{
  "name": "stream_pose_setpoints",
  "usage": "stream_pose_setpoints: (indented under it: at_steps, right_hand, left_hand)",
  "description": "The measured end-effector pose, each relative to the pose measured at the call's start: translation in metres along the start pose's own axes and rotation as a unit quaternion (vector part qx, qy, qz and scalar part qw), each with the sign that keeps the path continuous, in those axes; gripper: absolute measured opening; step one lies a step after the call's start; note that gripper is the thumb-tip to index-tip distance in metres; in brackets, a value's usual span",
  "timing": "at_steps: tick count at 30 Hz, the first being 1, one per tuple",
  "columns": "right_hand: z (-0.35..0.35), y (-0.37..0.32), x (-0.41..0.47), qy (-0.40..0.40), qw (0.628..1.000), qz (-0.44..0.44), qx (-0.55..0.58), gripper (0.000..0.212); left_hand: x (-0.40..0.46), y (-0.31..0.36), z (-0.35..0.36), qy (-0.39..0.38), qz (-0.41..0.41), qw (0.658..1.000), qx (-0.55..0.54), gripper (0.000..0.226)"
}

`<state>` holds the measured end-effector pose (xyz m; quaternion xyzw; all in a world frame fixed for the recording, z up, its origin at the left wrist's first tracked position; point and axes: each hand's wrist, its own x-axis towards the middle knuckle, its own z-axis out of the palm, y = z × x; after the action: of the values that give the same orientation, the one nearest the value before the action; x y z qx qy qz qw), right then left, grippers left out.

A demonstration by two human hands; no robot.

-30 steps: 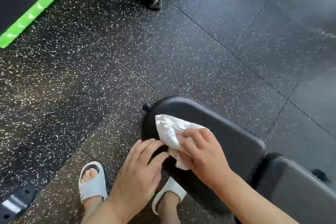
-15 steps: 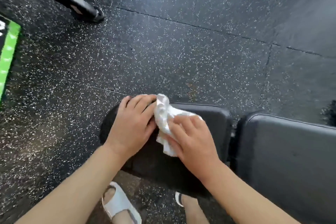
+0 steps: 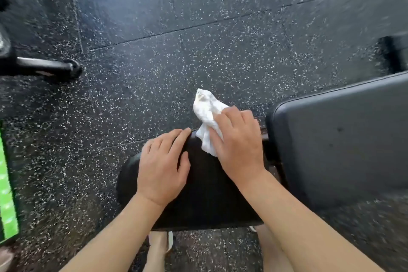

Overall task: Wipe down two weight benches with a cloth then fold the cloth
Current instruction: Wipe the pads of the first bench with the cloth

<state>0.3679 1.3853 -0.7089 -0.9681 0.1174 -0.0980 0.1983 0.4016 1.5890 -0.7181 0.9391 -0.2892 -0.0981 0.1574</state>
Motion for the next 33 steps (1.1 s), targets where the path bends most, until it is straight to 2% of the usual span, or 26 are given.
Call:
stream_pose_setpoints:
  at_steps: [4,8,11,13,15,18,22,24,26,30,33]
  right_hand:
    - [-0.005,-0.012,-0.048,0.014,0.999,0.043,0.028,0.030]
    - [-0.010,-0.034,-0.116,0.027,0.994,0.106,0.016,0.030]
    - [-0.014,-0.051,-0.136,0.022,0.995,0.100,-0.016,0.031]
    - [-0.019,-0.039,-0.123,-0.021,0.995,0.092,-0.033,0.034]
    - [-0.024,-0.017,-0.094,-0.043,0.986,0.129,-0.094,0.046]
    - [-0.019,-0.001,-0.044,0.036,0.965,0.248,-0.077,0.044]
    - [-0.002,-0.023,-0.020,0.076,0.934,0.338,-0.083,0.039]
    - [0.004,-0.035,-0.039,0.110,0.938,0.320,-0.074,0.040]
    - [0.015,-0.056,-0.068,0.121,0.960,0.244,-0.064,0.044]
    - [0.025,-0.086,-0.158,0.106,0.982,0.142,-0.058,0.044]
    - [0.010,-0.063,-0.201,0.138,0.972,0.187,-0.025,0.035]
  left_hand:
    - [-0.001,-0.002,-0.002,-0.016,0.006,1.000,-0.004,0.055]
    - [-0.002,-0.004,-0.008,-0.073,0.016,0.997,0.001,0.067]
    - [-0.003,-0.014,-0.014,-0.117,0.052,0.992,0.016,0.078]
    - [0.002,-0.024,-0.019,-0.138,0.094,0.985,0.032,0.081]
    - [0.009,-0.032,-0.020,-0.146,0.125,0.980,0.044,0.081]
    - [0.010,-0.032,-0.018,-0.133,0.131,0.981,0.049,0.081]
    - [0.006,-0.032,-0.016,-0.114,0.135,0.983,0.045,0.081]
    - [0.006,-0.031,-0.016,-0.112,0.136,0.983,0.052,0.080]
    - [0.009,-0.034,-0.021,-0.118,0.148,0.981,0.052,0.077]
    - [0.019,-0.026,-0.025,-0.117,0.287,0.950,0.050,0.066]
    - [0.023,0.002,-0.021,-0.125,0.379,0.914,0.071,0.063]
